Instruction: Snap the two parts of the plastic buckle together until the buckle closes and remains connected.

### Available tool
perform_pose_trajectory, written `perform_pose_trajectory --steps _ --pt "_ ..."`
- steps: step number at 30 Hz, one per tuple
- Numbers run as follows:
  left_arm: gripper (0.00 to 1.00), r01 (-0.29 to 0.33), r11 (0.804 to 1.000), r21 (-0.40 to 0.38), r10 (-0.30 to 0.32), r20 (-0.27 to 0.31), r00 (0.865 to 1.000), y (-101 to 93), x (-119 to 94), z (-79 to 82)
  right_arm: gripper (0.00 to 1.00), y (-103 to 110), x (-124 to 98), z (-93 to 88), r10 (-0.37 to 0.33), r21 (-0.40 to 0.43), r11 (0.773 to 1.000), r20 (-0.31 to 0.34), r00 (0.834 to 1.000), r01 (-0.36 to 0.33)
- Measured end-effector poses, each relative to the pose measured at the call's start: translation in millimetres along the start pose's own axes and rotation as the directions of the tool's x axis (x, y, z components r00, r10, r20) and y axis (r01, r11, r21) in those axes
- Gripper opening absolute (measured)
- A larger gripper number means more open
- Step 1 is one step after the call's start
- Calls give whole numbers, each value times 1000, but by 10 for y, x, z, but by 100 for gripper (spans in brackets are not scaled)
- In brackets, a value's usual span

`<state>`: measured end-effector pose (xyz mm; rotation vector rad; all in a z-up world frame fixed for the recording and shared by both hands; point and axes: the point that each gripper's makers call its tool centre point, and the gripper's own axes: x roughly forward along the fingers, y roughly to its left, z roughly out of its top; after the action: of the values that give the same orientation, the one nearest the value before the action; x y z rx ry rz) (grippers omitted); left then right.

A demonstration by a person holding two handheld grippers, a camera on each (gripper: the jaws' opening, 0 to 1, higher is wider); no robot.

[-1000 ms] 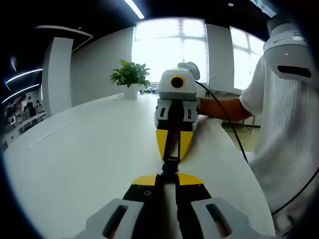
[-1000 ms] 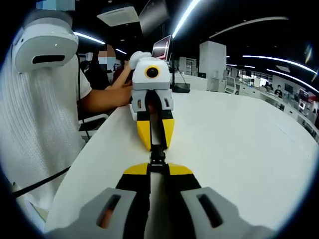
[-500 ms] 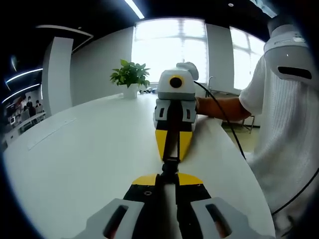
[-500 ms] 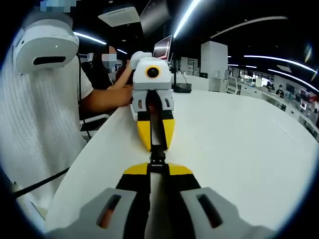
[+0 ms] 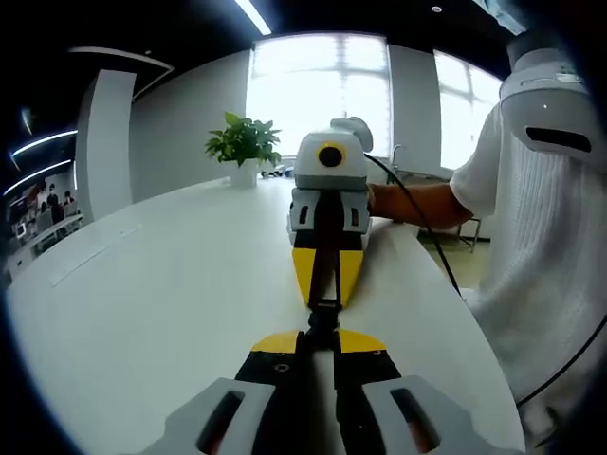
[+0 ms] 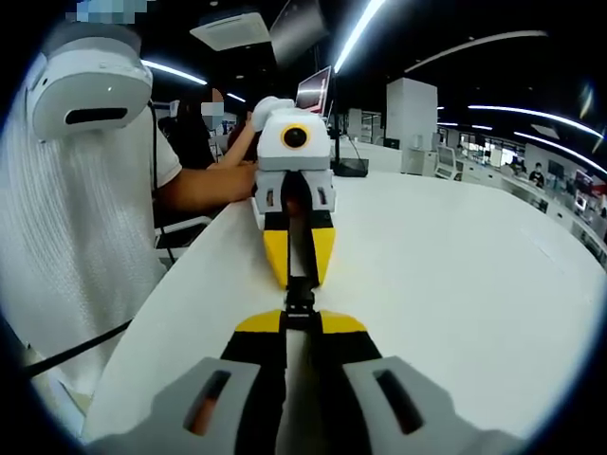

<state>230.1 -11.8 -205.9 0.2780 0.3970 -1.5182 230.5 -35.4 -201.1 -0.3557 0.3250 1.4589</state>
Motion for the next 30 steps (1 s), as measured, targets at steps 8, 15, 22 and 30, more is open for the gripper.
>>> perform_pose_trajectory --steps 8,15,22,30 --pt "9 -15 1000 -3 15 6 1000 2 1 0 10 -11 -2 1 -31 1 1000 -4 1000 31" --pt "9 -26 1000 -1 26 8 1000 3 9 1 9 -8 12 3 -54 -1 999 -6 999 54" --pt "9 -13 1000 10 13 9 1000 -34 7 -8 10 84 21 61 -47 -17 999 -2 999 46" --pt "9 -14 1000 16 13 13 1000 -57 -7 -11 10 240 29 127 -44 -15 999 1 999 44"
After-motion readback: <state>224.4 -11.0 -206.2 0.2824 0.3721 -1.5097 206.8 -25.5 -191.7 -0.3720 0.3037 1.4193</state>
